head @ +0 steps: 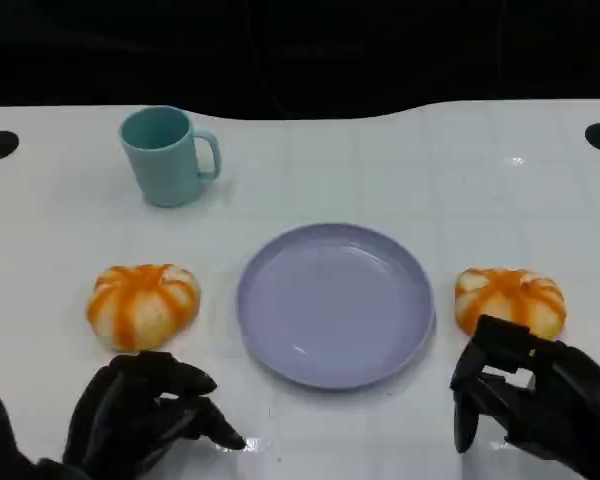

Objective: Grasp the bread from the table and place it into the plate.

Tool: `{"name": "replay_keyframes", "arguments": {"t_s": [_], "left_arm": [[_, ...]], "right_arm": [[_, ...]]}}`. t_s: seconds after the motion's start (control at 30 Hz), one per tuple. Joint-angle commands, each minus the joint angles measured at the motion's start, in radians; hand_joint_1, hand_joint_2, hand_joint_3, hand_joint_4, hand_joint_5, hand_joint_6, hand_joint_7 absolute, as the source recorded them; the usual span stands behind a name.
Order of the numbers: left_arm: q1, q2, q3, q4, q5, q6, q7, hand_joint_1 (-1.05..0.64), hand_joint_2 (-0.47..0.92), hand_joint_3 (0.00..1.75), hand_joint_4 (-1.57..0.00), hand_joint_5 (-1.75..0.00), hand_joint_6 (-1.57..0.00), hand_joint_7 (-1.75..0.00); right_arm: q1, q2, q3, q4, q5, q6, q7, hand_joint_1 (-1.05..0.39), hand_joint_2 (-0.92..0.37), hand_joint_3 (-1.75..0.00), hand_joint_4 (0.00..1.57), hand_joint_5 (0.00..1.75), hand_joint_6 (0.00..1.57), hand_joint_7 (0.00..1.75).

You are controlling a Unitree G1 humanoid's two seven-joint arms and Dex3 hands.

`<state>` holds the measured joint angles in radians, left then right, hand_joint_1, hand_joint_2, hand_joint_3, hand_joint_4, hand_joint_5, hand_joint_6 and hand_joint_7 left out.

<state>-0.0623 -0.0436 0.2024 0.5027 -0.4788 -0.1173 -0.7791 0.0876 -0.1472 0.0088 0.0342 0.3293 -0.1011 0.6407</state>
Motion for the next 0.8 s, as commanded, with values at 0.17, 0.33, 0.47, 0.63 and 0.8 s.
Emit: {"name": "replay_keyframes", "arguments": {"t_s": [0.17, 0.33, 0.47, 0.63, 0.8], "left_arm": [[0.004, 0.012, 0.002, -0.009, -0.002, 0.003, 0.009, -0.99, 0.66, 0.00, -1.57, -0.43, -1.57, -0.17], [0.004, 0.011, 0.002, -0.012, -0.003, 0.009, 0.011, -0.98, 0.65, 0.00, -1.57, -0.43, -1.57, -0.17], [0.003, 0.010, 0.004, -0.011, -0.006, 0.013, 0.010, -0.98, 0.65, 0.00, -1.57, -0.44, -1.57, -0.17], [0.008, 0.008, 0.000, -0.015, 0.004, 0.002, 0.017, -1.00, 0.65, 0.00, -1.57, -0.45, -1.57, -0.18], [0.003, 0.006, 0.001, -0.003, -0.001, -0.009, 0.006, -0.98, 0.66, 0.00, -1.57, -0.43, -1.57, -0.16]], "right_arm": [[-0.055, -0.028, -0.031, 0.094, -0.114, -0.343, -0.020, -0.45, -0.92, -0.29, 0.42, 1.34, 0.33, 0.95], [-0.085, -0.059, -0.046, 0.111, -0.212, -0.465, -0.081, -0.49, -0.92, -0.25, 0.34, 1.05, 0.29, 0.77], [-0.108, -0.095, -0.063, 0.121, -0.340, -0.545, -0.176, -0.51, -0.92, -0.18, 0.31, 0.92, 0.32, 0.61], [-0.135, -0.161, -0.073, 0.161, -0.499, -0.657, -0.290, -0.49, -0.92, -0.13, 0.24, 0.72, 0.36, 0.32], [-0.155, -0.221, -0.064, 0.196, -0.630, -0.717, -0.375, -0.47, -0.92, -0.04, 0.12, 0.60, 0.34, 0.21]]}}
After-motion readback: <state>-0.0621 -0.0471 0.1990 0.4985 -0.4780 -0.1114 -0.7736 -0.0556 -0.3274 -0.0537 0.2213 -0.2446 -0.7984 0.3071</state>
